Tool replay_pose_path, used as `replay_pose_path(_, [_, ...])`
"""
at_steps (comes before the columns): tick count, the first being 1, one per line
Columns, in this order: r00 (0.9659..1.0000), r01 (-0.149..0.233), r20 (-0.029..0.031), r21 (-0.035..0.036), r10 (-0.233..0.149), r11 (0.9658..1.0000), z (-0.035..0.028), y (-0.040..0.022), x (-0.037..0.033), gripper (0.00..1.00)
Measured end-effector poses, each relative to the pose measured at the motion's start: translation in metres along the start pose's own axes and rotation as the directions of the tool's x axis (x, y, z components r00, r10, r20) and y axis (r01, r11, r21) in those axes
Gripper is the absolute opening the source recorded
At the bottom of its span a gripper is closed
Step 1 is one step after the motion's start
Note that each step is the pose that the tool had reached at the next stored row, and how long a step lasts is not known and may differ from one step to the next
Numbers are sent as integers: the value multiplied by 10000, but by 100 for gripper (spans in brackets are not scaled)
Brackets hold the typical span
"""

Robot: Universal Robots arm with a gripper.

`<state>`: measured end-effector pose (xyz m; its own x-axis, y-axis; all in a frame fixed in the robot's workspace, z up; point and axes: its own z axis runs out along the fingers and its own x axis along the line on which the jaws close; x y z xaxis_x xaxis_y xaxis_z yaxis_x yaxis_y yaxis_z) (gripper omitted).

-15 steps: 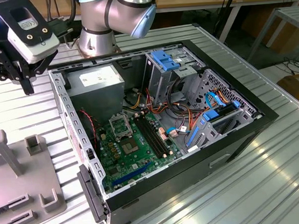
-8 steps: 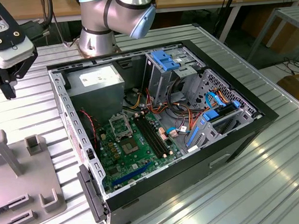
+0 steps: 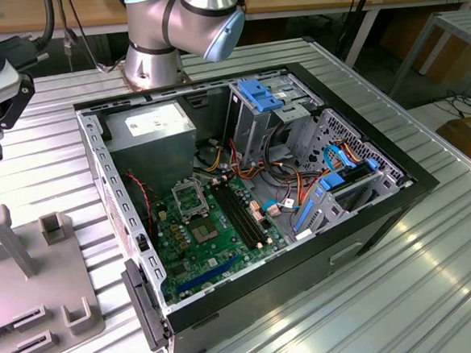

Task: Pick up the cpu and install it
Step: 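Reach for the cpu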

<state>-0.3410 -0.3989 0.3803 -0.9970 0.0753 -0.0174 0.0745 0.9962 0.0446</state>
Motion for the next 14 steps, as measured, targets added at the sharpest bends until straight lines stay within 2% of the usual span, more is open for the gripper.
replay_pose_path(14, [10000, 0, 1, 0, 0, 10000, -2, -10, 134, 11])
